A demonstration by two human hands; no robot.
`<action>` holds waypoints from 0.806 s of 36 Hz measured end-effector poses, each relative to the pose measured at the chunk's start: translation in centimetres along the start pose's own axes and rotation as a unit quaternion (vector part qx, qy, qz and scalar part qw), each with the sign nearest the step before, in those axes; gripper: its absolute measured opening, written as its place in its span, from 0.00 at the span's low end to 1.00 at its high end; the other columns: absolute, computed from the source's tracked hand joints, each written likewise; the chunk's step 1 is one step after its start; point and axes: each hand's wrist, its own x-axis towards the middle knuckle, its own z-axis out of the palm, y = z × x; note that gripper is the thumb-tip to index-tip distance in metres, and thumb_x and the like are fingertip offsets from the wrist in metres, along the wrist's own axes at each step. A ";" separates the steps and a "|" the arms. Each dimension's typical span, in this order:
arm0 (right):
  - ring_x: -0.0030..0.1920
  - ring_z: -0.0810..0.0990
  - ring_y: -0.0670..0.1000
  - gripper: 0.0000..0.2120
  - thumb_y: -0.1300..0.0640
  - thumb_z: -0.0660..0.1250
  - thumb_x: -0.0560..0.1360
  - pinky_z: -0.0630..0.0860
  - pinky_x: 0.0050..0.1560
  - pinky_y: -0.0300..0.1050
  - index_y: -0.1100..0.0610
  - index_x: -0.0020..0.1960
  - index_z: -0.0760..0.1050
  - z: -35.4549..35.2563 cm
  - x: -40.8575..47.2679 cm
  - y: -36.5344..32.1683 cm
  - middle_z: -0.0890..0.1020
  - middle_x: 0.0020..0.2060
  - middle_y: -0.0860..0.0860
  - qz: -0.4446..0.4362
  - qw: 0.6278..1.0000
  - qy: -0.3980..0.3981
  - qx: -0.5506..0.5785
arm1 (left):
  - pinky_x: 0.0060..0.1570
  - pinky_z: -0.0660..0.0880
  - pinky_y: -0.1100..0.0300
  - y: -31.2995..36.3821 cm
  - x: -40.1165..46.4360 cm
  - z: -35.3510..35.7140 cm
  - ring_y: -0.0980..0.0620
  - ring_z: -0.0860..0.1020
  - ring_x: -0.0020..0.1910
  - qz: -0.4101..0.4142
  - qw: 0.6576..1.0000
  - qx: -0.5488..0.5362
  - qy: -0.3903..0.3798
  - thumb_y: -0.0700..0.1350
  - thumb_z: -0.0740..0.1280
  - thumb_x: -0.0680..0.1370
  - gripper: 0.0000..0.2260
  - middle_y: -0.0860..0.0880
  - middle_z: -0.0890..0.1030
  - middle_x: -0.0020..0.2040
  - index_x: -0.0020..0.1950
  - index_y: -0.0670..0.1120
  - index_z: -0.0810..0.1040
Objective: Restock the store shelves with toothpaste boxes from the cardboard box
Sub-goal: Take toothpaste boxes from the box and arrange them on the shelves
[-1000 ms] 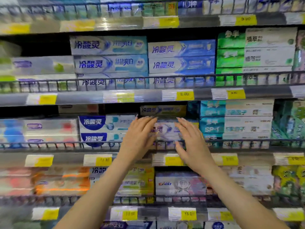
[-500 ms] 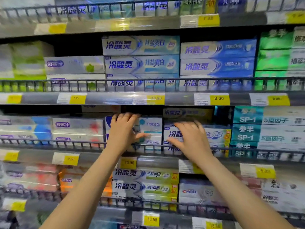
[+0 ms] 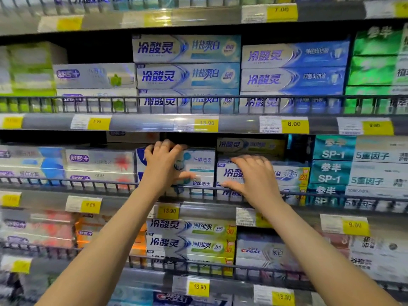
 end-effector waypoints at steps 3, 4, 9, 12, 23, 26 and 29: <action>0.56 0.77 0.56 0.33 0.35 0.68 0.65 0.66 0.64 0.52 0.56 0.62 0.75 0.0 -0.1 0.0 0.80 0.54 0.53 -0.003 1.000 -0.003 0.006 | 0.59 0.59 0.43 0.4 0.1 -0.4 0.39 0.68 0.61 -0.005 1.000 0.001 -0.016 0.62 0.75 0.60 0.36 0.41 0.73 0.61 0.65 0.50 0.75; 0.57 0.76 0.55 0.33 0.35 0.68 0.65 0.63 0.67 0.53 0.56 0.63 0.74 0.0 -0.2 0.1 0.79 0.56 0.52 -0.004 1.000 0.001 0.012 | 0.60 0.58 0.45 0.4 0.1 -0.4 0.40 0.67 0.61 -0.005 1.000 0.001 -0.017 0.62 0.75 0.61 0.36 0.42 0.72 0.62 0.66 0.50 0.74; 0.62 0.73 0.54 0.35 0.37 0.70 0.65 0.56 0.70 0.53 0.56 0.65 0.71 0.0 0.0 -1.3 0.76 0.60 0.53 -0.036 0.997 0.045 0.049 | 0.56 0.64 0.43 0.2 -0.2 -0.3 0.39 0.73 0.57 0.022 1.000 0.006 0.003 0.64 0.74 0.59 0.38 0.41 0.76 0.58 0.64 0.47 0.75; 0.63 0.71 0.52 0.30 0.40 0.68 0.69 0.57 0.72 0.52 0.56 0.64 0.72 0.4 -0.1 -2.9 0.75 0.60 0.53 -0.080 0.990 0.089 0.080 | 0.58 0.65 0.45 -0.3 -1.2 -0.8 0.44 0.72 0.59 0.052 0.997 -0.028 0.043 0.68 0.66 0.62 0.39 0.43 0.77 0.58 0.64 0.44 0.74; 0.59 0.70 0.52 0.23 0.44 0.62 0.72 0.62 0.63 0.46 0.58 0.60 0.75 3.0 2.2 -10.4 0.78 0.57 0.55 -0.163 0.971 0.122 0.127 | 0.56 0.70 0.54 -10.3 -7.2 -4.9 0.47 0.72 0.54 0.004 0.993 -0.039 0.114 0.52 0.75 0.66 0.26 0.41 0.78 0.54 0.59 0.40 0.75; 0.58 0.69 0.52 0.23 0.44 0.61 0.72 0.62 0.61 0.45 0.58 0.61 0.73 3.4 3.5 -13.0 0.78 0.57 0.55 -0.174 0.970 0.120 0.120 | 0.57 0.70 0.54 -13.4 -6.9 -5.7 0.46 0.73 0.56 -0.016 0.996 -0.006 0.087 0.48 0.78 0.64 0.29 0.41 0.78 0.56 0.60 0.39 0.75; 0.60 0.68 0.52 0.25 0.48 0.72 0.69 0.61 0.64 0.48 0.58 0.62 0.74 4.7 4.8 -15.5 0.78 0.59 0.55 -0.181 0.971 0.108 0.110 | 0.58 0.71 0.50 -16.1 -6.1 -5.6 0.43 0.74 0.57 -0.021 0.998 0.002 0.053 0.50 0.78 0.63 0.31 0.40 0.77 0.57 0.61 0.38 0.75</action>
